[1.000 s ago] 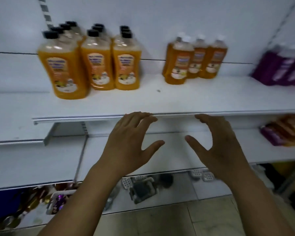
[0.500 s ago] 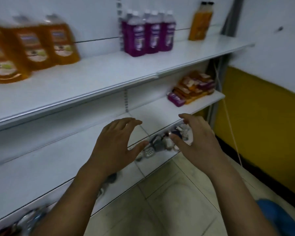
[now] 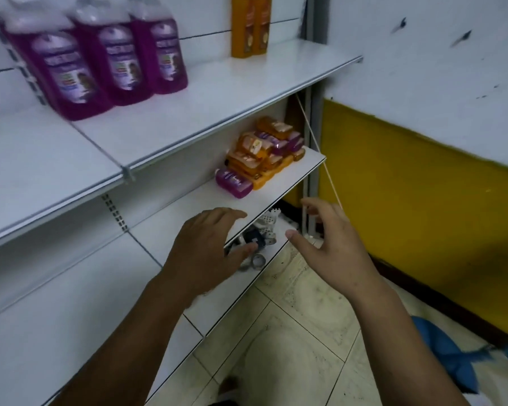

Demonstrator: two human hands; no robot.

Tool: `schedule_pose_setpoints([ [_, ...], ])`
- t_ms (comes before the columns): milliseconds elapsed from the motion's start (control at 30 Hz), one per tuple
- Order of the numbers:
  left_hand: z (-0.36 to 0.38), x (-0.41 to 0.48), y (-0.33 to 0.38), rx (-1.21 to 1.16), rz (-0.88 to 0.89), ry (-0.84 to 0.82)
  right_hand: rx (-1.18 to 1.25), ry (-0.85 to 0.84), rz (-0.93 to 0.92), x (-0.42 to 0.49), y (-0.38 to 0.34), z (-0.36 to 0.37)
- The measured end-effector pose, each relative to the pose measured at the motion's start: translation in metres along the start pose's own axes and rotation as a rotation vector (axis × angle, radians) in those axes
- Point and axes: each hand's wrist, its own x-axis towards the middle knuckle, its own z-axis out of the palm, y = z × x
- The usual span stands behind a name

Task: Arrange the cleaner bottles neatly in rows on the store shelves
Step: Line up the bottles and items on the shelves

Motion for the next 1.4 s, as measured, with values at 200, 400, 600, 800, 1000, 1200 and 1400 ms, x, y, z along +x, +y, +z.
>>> schedule_pose_setpoints([
  [200,0.024,0.106,0.007,-0.020,0.022,-0.057,0.003,-0.017,0.054,0.077,0.041,-0.002],
  [400,0.066,0.189,0.003,-0.003,-0.030,-0.083,0.003,-0.057,0.052,0.149,0.109,-0.004],
  [600,0.120,0.261,-0.001,-0.033,-0.167,-0.124,0.022,-0.161,-0.001,0.238,0.192,-0.010],
  [800,0.165,0.315,0.014,-0.097,-0.427,-0.126,0.259,-0.342,0.063,0.311,0.266,-0.009],
  [1000,0.209,0.362,0.005,-0.372,-0.745,0.016,0.430,-0.431,0.176,0.388,0.301,0.023],
  [1200,0.210,0.432,-0.037,-0.551,-0.840,0.175,0.339,-0.330,0.054,0.481,0.301,0.059],
  [1400,0.212,0.493,-0.063,-0.521,-1.068,0.240,0.115,-0.294,0.068,0.554,0.296,0.102],
])
